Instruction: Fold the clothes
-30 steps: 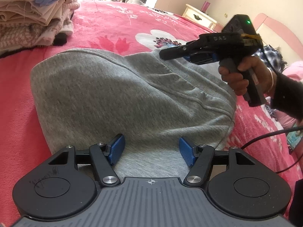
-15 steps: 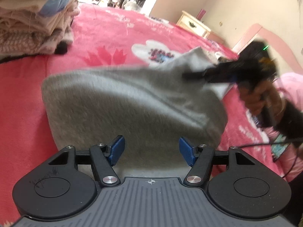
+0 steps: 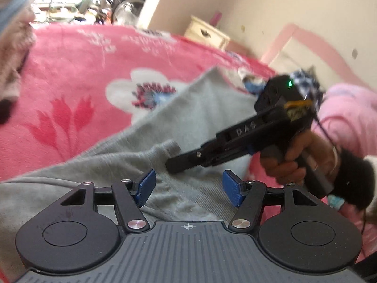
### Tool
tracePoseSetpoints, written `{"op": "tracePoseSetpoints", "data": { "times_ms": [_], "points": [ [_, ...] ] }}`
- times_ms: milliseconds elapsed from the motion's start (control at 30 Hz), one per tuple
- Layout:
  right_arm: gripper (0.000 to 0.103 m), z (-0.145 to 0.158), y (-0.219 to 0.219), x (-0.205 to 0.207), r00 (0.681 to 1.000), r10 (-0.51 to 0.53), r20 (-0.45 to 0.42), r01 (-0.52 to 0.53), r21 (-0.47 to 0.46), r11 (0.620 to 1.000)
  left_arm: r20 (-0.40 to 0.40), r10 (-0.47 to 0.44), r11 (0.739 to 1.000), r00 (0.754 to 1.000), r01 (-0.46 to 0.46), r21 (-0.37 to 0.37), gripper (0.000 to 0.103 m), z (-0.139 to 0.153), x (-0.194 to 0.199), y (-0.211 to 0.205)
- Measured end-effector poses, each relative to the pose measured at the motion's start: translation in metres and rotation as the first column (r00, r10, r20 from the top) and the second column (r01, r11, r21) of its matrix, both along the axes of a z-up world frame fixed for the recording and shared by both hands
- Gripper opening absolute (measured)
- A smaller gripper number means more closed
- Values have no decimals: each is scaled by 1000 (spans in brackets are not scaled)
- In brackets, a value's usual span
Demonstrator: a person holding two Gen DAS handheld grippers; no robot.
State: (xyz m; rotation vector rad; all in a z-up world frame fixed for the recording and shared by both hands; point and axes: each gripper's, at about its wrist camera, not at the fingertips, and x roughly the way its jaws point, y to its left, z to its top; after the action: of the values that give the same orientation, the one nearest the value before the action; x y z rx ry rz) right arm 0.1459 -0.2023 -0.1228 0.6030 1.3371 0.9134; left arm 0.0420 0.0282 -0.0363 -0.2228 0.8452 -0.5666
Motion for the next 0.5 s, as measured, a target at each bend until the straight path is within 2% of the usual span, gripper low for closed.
{"op": "tracePoseSetpoints", "data": {
  "times_ms": [133,233,300,433,500],
  "points": [
    [14,4,4,-2,998,32,50,-30,-47,998,-20,-19,998,1000,20,53,63,-8,-2,-8],
    [27,23,-5,-14,987,48,151,-37,-75,996,-34,-21,997,999,23,71,64,-11,-3,-11],
    [43,35,-12,-22,975,57,216,-38,-93,995,-25,-32,993,999,35,111,64,-13,-5,-15],
    [55,31,-26,-31,981,22,192,2,-125,992,-15,-49,983,999,51,177,64,-18,-12,-21],
    [55,22,-26,-31,988,21,153,-1,-134,991,-6,-50,981,999,50,186,64,-19,-15,-21]
  ]
}}
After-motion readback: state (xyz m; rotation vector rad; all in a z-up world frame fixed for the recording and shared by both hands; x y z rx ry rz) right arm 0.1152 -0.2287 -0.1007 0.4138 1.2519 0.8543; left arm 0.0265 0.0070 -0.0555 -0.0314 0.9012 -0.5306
